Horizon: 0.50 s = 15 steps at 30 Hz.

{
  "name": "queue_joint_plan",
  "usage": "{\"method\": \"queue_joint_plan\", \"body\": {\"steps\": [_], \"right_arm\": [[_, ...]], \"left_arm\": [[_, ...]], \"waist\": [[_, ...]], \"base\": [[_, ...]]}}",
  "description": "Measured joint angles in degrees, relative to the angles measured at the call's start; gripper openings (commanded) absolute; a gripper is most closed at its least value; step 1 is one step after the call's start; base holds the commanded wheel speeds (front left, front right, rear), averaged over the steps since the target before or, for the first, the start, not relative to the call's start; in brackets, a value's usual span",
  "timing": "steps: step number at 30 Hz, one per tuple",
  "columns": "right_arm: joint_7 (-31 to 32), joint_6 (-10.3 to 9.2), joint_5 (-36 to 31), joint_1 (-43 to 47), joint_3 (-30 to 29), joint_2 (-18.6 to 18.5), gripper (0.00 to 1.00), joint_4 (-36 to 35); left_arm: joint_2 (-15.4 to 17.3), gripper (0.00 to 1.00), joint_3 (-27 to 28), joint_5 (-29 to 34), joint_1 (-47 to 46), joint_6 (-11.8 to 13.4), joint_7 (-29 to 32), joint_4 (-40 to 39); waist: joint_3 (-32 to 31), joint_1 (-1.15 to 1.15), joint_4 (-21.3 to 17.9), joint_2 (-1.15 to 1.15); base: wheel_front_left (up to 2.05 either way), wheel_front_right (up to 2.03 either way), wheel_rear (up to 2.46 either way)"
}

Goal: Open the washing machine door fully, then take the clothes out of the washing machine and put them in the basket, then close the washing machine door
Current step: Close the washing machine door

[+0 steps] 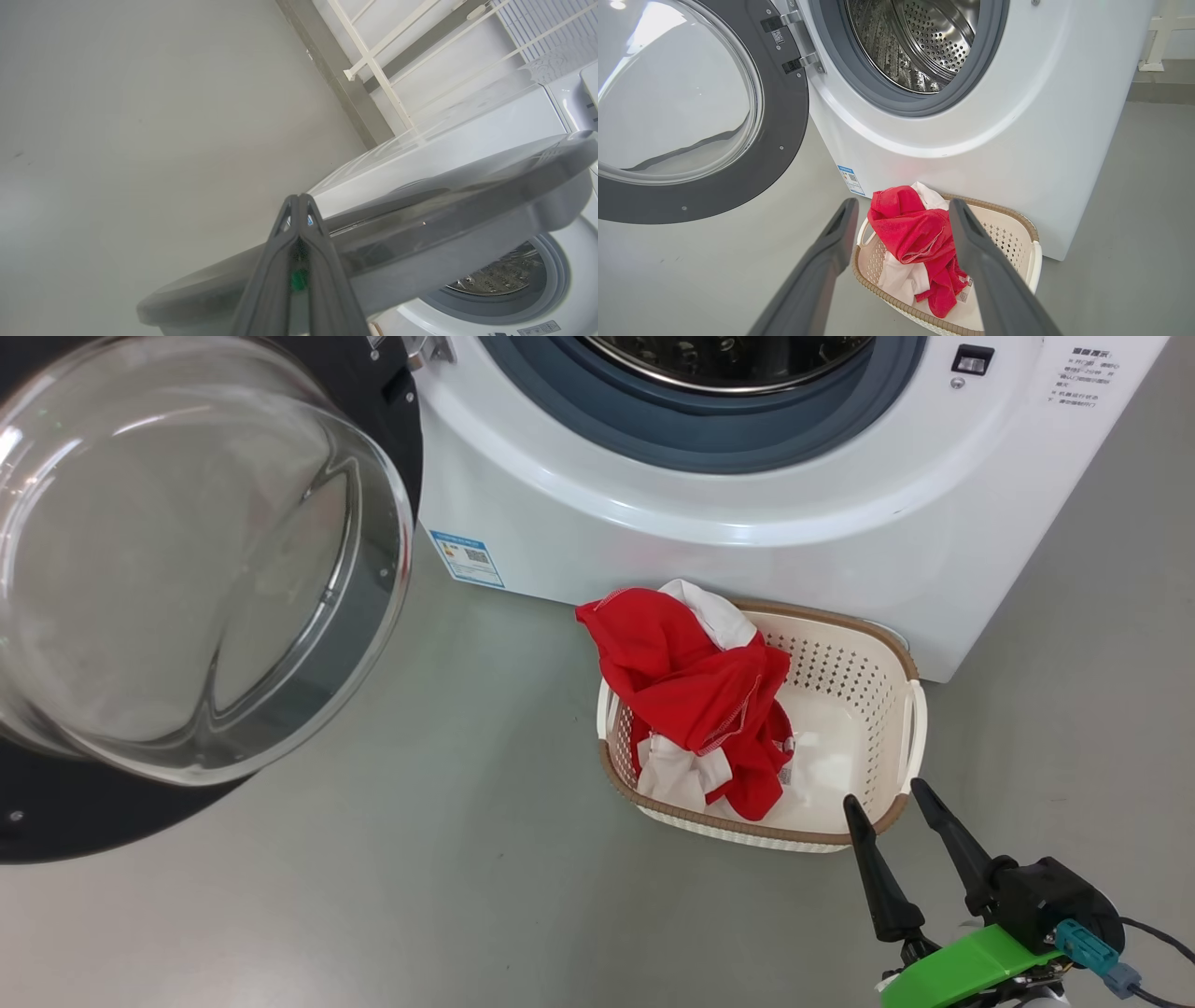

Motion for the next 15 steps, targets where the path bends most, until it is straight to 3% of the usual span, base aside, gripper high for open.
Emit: {"method": "queue_joint_plan", "body": {"steps": [15], "right_arm": [[0.0,0.0,0.1,0.1,-0.1,0.0,1.0,0.0]], "left_arm": [[0.3,0.0,-0.9,-6.1,9.5,0.0,7.7,-13.6]], "waist": [[-2.3,0.0,0.7,0.0]], "base": [[0.0,0.0,0.0]]}}
